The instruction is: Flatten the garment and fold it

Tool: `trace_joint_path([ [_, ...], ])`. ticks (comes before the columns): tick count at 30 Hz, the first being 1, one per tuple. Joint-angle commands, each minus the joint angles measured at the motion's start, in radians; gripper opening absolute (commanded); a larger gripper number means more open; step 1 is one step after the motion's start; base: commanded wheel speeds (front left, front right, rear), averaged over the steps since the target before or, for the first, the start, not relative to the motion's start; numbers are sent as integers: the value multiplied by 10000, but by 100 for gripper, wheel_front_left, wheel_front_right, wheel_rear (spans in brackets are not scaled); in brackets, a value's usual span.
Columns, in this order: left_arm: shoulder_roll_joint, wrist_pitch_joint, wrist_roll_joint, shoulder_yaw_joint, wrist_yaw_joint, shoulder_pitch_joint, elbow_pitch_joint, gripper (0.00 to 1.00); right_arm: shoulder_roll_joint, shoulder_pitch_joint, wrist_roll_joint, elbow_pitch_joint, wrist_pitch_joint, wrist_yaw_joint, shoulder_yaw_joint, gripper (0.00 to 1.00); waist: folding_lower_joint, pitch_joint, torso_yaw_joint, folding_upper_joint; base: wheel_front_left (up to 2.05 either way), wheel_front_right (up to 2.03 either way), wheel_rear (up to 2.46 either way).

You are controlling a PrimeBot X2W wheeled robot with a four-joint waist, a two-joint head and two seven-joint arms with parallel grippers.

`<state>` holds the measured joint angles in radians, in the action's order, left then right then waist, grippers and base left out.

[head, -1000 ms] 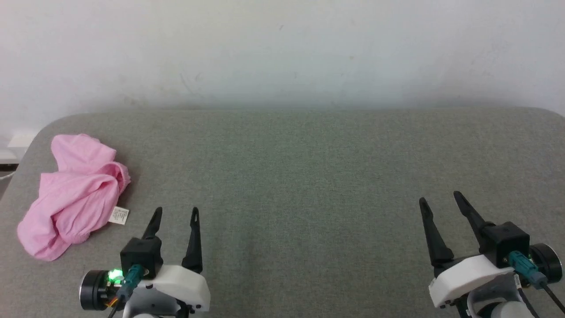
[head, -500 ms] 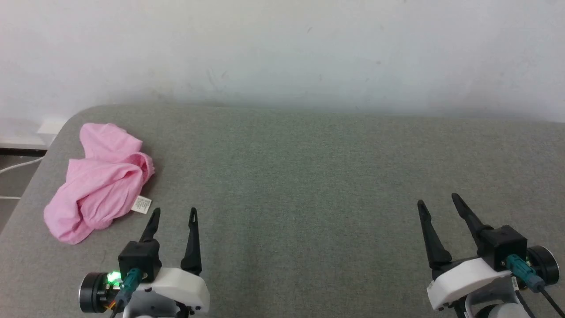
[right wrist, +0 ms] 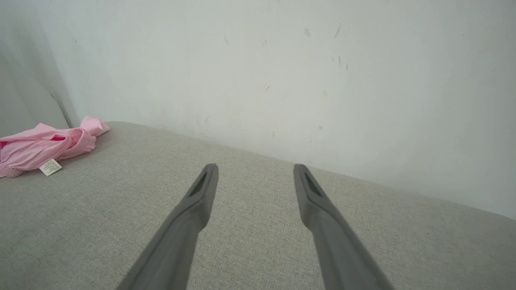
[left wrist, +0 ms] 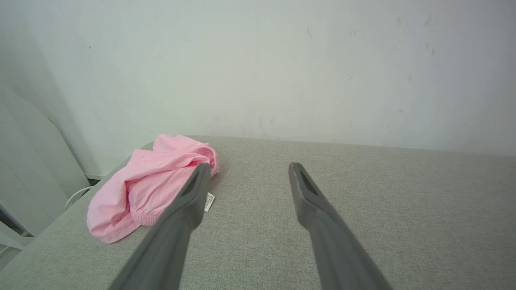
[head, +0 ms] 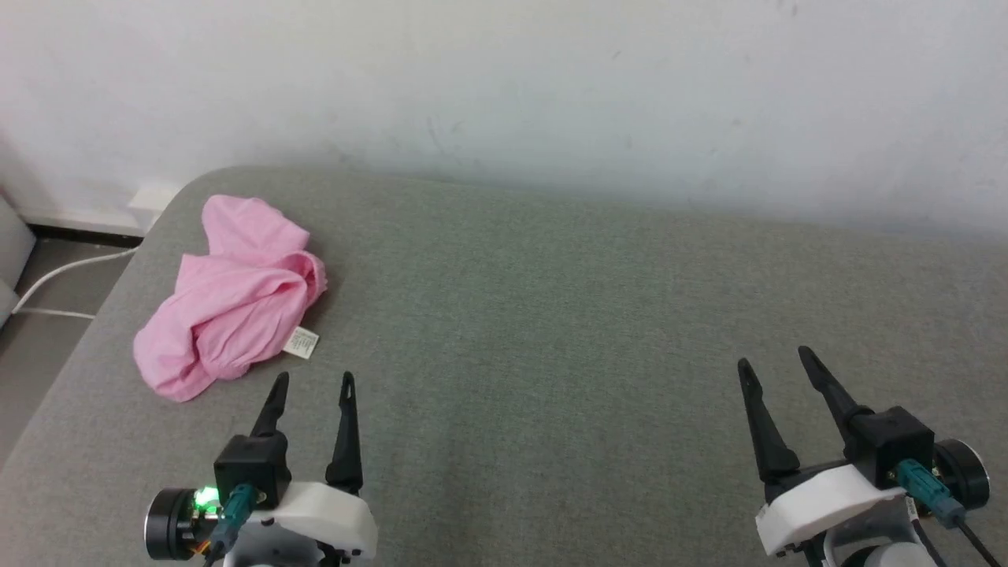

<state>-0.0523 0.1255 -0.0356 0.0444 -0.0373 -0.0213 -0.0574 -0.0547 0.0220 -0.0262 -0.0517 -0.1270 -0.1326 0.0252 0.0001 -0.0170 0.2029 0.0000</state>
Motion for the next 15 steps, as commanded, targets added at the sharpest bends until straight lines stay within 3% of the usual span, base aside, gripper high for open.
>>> trace_joint_path([
  [1, 7, 132, -45, 47, -49, -114, -55, 100, 22, 82, 26, -49, -118, 10, 12, 100, -1, 12, 232, 0, 0, 0, 0],
  [15, 7, 425, -66, 138, -53, -199, -232, 100, 28, 89, -59, -172, -410, 12, 95, 100, -1, -90, 1100, 0, 0, 0, 0],
])
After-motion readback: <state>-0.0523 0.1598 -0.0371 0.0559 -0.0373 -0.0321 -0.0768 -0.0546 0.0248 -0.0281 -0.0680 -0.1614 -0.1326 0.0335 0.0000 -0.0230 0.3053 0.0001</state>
